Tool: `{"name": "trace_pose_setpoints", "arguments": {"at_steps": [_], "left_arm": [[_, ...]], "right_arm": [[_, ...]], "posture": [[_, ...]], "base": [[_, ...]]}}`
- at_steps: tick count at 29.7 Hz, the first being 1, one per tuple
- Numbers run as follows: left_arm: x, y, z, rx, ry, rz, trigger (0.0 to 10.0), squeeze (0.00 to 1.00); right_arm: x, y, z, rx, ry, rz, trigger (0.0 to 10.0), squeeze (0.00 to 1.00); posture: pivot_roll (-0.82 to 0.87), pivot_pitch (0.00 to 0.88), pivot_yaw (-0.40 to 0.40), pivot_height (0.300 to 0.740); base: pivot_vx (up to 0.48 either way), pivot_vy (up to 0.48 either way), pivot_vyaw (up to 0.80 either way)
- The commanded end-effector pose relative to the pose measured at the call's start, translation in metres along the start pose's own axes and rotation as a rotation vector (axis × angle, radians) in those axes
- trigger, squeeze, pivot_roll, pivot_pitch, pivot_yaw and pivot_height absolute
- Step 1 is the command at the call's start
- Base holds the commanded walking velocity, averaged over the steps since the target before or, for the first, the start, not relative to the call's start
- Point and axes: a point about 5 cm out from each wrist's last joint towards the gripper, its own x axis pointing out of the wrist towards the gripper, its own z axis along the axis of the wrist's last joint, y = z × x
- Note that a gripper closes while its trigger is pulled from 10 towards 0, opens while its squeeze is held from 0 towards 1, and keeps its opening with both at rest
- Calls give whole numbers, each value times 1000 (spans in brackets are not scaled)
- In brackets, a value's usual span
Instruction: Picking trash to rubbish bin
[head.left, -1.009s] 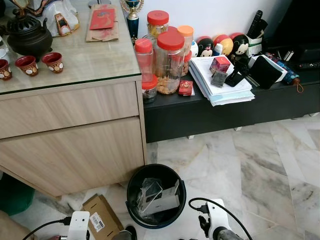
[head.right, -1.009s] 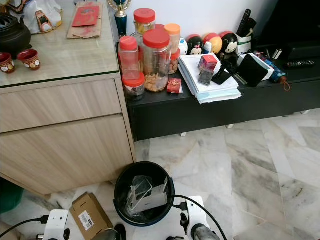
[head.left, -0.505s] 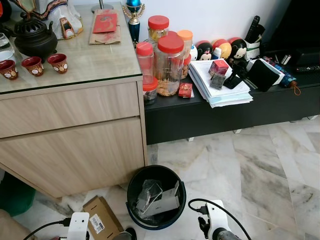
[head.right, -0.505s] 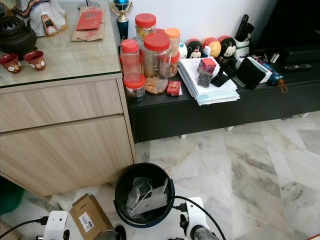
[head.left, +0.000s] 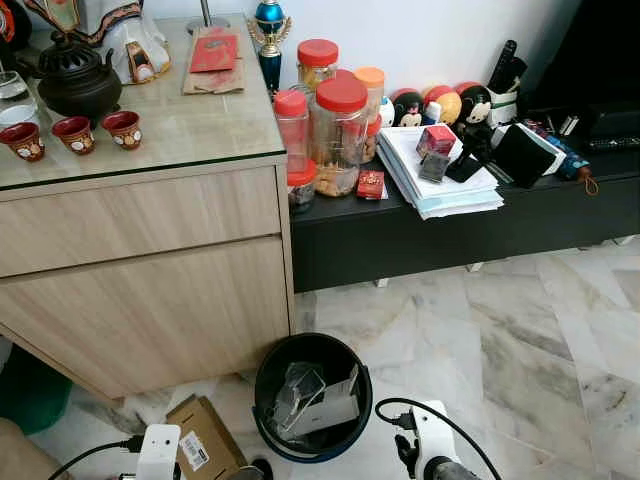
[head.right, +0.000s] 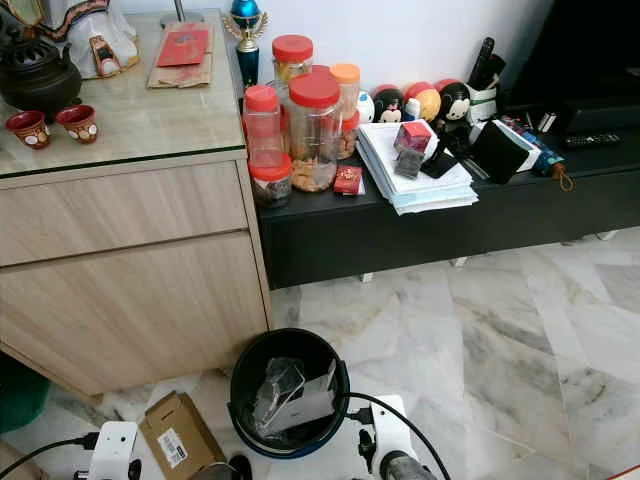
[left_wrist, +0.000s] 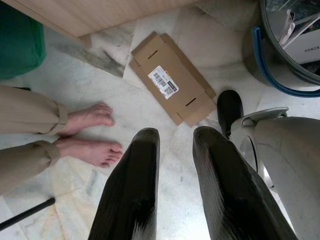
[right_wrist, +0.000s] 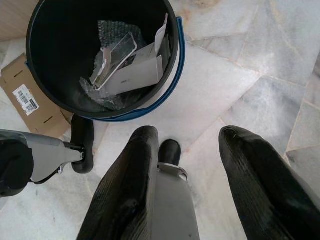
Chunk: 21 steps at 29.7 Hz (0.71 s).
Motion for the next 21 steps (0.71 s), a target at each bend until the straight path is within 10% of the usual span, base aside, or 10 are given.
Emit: {"name": "trace_pose_setpoints", "arguments": {"at_steps": [1, 21], "left_arm": [[-2, -3, -6, 12, 14, -14, 10000, 0], [-2, -4, -7, 9, 19, -15, 10000, 0]], "right_arm": [[-1, -1, -5, 6, 17, -3, 10000, 0], [-1, -1, -6, 3, 21, 1, 10000, 0]], "posture": [[108, 108, -24, 740], [106, 118, -27, 740]], "base": [[-334, 0, 0], [-314, 0, 0]]}}
